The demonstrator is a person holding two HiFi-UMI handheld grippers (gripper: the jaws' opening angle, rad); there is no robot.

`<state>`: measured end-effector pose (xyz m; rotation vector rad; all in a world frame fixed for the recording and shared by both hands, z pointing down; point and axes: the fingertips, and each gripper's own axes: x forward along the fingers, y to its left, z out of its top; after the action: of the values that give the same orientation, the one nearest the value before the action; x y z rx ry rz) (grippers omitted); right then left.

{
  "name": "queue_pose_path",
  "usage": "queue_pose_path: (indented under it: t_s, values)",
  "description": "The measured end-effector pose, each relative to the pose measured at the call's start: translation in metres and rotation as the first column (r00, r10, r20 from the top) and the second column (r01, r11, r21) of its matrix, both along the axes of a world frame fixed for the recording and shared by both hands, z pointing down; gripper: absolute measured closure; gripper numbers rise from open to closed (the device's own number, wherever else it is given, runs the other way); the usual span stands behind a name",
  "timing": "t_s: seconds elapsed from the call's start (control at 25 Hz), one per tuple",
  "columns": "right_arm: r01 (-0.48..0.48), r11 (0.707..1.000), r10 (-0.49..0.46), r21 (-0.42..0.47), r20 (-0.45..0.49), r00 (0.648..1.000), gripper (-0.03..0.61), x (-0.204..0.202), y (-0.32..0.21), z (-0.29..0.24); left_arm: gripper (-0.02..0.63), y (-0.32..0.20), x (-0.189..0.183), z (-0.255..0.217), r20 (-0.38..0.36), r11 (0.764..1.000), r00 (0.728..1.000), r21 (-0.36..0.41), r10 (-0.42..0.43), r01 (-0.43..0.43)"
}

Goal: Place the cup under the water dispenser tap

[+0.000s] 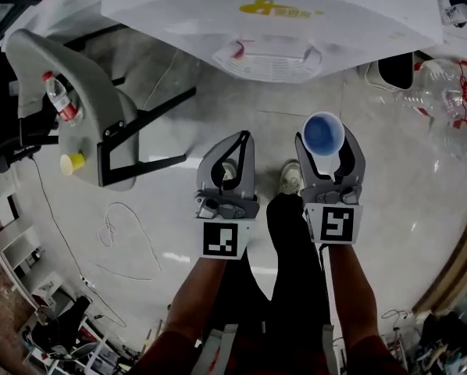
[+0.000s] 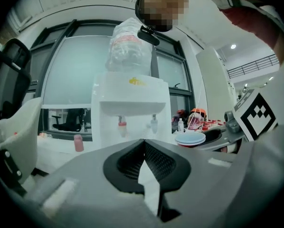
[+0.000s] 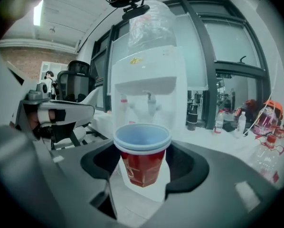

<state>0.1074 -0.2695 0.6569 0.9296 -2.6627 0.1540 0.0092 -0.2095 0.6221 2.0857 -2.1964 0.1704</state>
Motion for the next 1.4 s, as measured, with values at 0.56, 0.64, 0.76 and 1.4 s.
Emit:
queue_pose_path:
  t_s: [0.56, 0.64, 0.76, 1.4]
  values:
    - [0.072, 0.996, -0.073, -0.055, -0.014, 0.997, 0.284, -0.014, 0.005, 0.085, 0.615, 0.003, -0.006, 0.074, -0.032, 0.996, 0.997, -0.061, -0.072, 0.070]
    - [0.071, 0.996, -0.073, -0.057, -0.027, 0.997, 0.285, -0.018, 0.002, 0.092, 0.615, 0.004, -0.008, 0.080, -0.028, 0.995, 0.997, -0.077, -0.067, 0.064]
    - [0.071, 0.997, -0.072, -0.034, -0.036, 0.997, 0.284, -0.025, -0.009, 0.099, 0.615, 0.008, -0.010, 0.086, -0.036, 0.994, 0.997, -0.094, -0.067, 0.064]
    - [0.035, 0.996, -0.033, 0.083, -0.030, 0.999, 0.284, -0.071, -0.080, 0.113, 0.615, 0.020, -0.019, 0.101, -0.053, 0.990, 0.995, -0.121, -0.079, 0.072]
